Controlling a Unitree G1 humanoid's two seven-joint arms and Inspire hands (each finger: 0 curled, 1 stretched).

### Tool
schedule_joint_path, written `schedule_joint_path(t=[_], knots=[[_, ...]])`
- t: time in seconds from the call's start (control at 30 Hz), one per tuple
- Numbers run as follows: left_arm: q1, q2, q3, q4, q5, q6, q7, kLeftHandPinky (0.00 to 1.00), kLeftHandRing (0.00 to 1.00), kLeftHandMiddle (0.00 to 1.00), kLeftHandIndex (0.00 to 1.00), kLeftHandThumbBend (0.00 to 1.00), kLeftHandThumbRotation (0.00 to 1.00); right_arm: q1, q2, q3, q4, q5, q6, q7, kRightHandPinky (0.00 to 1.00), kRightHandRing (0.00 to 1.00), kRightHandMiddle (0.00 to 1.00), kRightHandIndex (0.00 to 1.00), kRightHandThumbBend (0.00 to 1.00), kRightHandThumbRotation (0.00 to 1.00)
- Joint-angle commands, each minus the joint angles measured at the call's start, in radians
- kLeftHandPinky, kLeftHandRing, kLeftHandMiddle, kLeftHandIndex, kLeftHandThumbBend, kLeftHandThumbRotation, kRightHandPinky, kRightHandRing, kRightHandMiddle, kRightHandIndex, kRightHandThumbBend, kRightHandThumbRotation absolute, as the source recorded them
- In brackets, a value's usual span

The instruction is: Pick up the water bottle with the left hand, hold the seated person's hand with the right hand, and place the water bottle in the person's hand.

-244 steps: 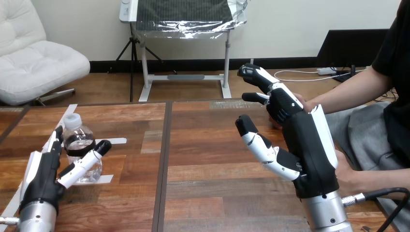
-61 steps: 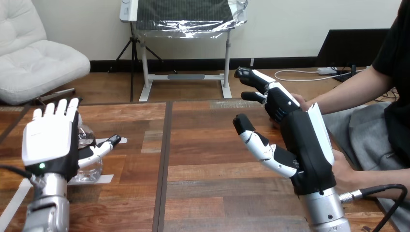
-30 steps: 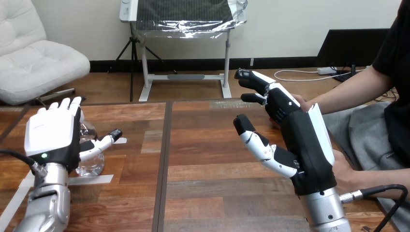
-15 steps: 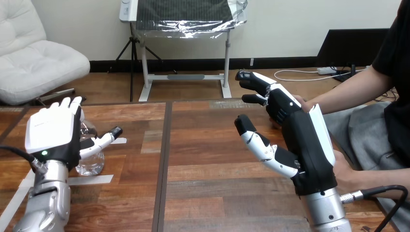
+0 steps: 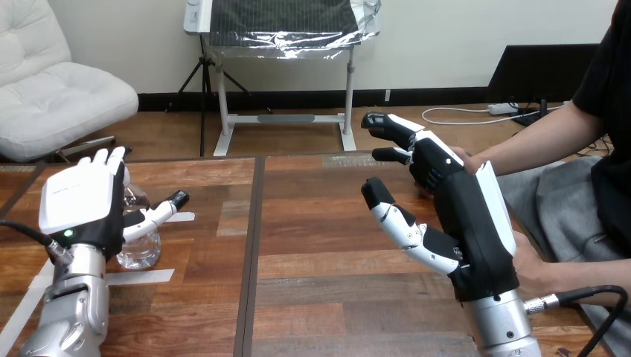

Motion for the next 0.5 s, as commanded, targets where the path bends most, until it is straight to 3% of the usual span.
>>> schedule_joint_path(t=[0.0, 0.47], knots=[[0.002, -0.014, -0.021, 0.016, -0.011, -0.008, -0.015, 0.89, 0.92, 0.93, 0.92, 0.71, 0.96, -0.075, -0.011, -0.009, -0.003, 0.009, -0.026, 0.002, 0.74, 0.83, 0.84, 0.77, 0.43, 0.33], [0.024, -0.013, -0.013, -0.002, -0.040, -0.049, 0.005, 0.87, 0.91, 0.92, 0.91, 0.70, 0.95, -0.077, -0.009, -0.006, -0.009, 0.008, -0.021, 0.000, 0.72, 0.82, 0.83, 0.77, 0.42, 0.32]])
